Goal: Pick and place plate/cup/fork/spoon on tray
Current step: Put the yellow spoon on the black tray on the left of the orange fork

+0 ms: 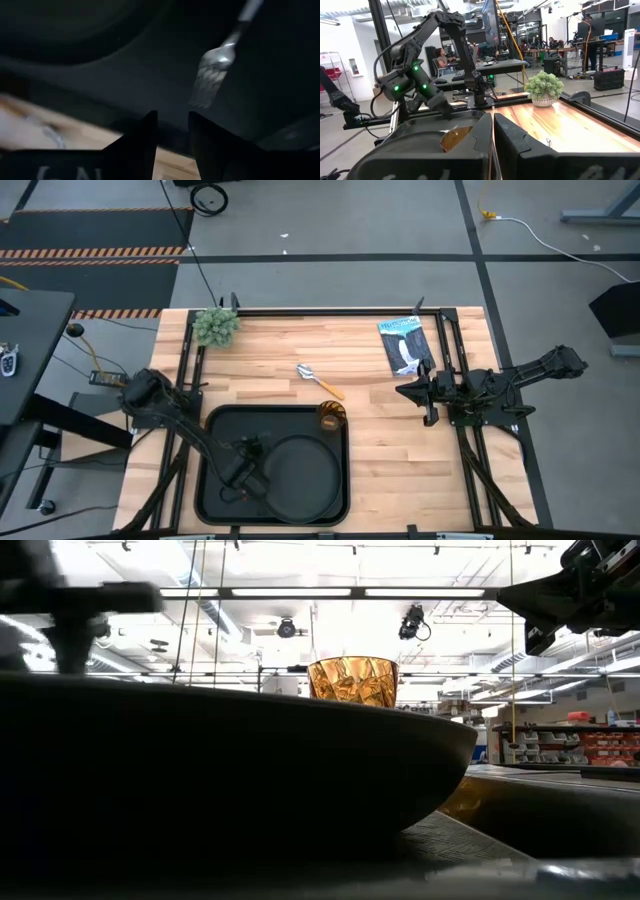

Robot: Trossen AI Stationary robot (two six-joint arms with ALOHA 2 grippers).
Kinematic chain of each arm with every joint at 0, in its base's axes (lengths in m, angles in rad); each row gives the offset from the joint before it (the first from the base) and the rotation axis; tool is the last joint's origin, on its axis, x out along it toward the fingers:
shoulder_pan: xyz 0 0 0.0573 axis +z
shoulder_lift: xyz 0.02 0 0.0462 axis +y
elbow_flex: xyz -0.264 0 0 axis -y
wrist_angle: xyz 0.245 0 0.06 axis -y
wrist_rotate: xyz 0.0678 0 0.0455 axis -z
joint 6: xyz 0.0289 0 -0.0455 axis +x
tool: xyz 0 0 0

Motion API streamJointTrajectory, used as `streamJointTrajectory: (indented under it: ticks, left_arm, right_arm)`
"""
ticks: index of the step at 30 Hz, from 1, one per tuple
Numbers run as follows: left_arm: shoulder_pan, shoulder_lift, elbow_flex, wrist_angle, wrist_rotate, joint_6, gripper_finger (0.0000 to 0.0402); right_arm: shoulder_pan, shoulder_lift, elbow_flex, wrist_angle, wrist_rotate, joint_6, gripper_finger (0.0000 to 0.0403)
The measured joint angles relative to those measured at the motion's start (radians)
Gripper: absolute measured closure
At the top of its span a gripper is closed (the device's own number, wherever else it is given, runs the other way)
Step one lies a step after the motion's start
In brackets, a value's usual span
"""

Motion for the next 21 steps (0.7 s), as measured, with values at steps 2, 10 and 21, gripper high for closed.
streamJointTrajectory:
  ticks: [2, 10, 21]
  left_arm:
    - [0.027, -0.024, 0.000, 0.013, -0.018, -0.030, 0.0285]
    - [0.202, -0.179, 0.000, 0.152, -0.019, -0.101, 0.0285]
    - [0.569, -0.238, 0.000, 0.367, 0.160, -0.020, 0.0285]
  right_arm:
    - [0.000, 0.000, 0.000, 0.000, 0.000, 0.000, 0.0380]
    - [0.000, 0.000, 0.000, 0.000, 0.000, 0.000, 0.0380]
    - [0.000, 0.000, 0.000, 0.000, 0.000, 0.000, 0.0380]
